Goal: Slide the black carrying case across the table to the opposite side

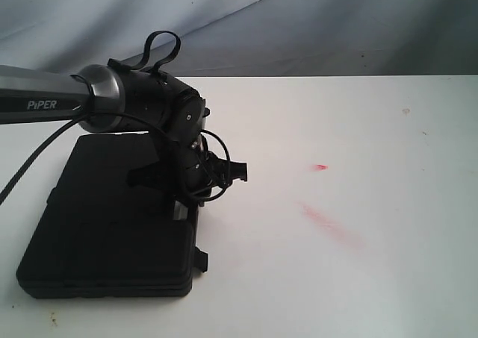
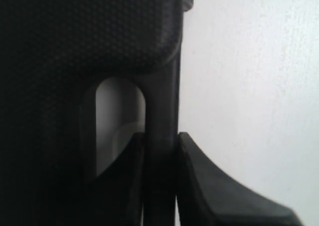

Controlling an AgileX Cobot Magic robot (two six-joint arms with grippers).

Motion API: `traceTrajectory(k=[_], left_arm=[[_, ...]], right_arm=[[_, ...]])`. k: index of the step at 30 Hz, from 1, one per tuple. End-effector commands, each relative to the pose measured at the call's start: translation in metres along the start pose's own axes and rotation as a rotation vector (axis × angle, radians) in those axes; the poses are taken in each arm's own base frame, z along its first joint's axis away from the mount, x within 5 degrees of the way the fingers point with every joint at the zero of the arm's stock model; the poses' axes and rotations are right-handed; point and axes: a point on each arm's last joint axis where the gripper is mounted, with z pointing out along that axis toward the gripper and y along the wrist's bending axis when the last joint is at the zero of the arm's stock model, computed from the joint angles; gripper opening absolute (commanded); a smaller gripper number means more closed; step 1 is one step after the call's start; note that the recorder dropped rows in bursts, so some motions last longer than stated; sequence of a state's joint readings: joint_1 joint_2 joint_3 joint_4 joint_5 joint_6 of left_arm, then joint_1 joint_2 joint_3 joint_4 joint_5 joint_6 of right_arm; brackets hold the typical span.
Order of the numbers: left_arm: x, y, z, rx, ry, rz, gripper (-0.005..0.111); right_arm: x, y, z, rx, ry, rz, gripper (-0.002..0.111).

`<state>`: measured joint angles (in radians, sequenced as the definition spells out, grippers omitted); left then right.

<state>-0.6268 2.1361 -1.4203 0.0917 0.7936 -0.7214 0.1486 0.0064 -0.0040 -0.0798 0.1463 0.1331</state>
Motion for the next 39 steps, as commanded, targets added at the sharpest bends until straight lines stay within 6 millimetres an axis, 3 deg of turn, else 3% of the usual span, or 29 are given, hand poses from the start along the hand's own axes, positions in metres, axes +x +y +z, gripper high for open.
traceTrajectory(k=[1, 7, 17, 25, 39], left_arm=[[-0.003, -0.004, -0.002, 0.044, -0.021, -0.060, 0.000], [-0.002, -0.011, 0.001, 0.074, -0.011, -0.110, 0.000], [-0.009, -0.079, 0.016, 0.096, 0.017, -0.024, 0.000], [-0.008, -0.111, 0.024, 0.137, 0.037, -0.010, 0.000], [-0.007, -0.136, 0.030, 0.195, 0.047, -0.086, 0.000]], right_arm=[[0.001, -0.001, 0.000, 0.008, -0.006, -0.011, 0.000], [0.001, -0.001, 0.000, 0.008, -0.006, -0.011, 0.000], [0.001, -0.001, 0.000, 0.008, -0.006, -0.011, 0.000], [0.001, -0.001, 0.000, 0.008, -0.006, -0.011, 0.000], [0.001, -0.001, 0.000, 0.008, -0.006, -0.011, 0.000]])
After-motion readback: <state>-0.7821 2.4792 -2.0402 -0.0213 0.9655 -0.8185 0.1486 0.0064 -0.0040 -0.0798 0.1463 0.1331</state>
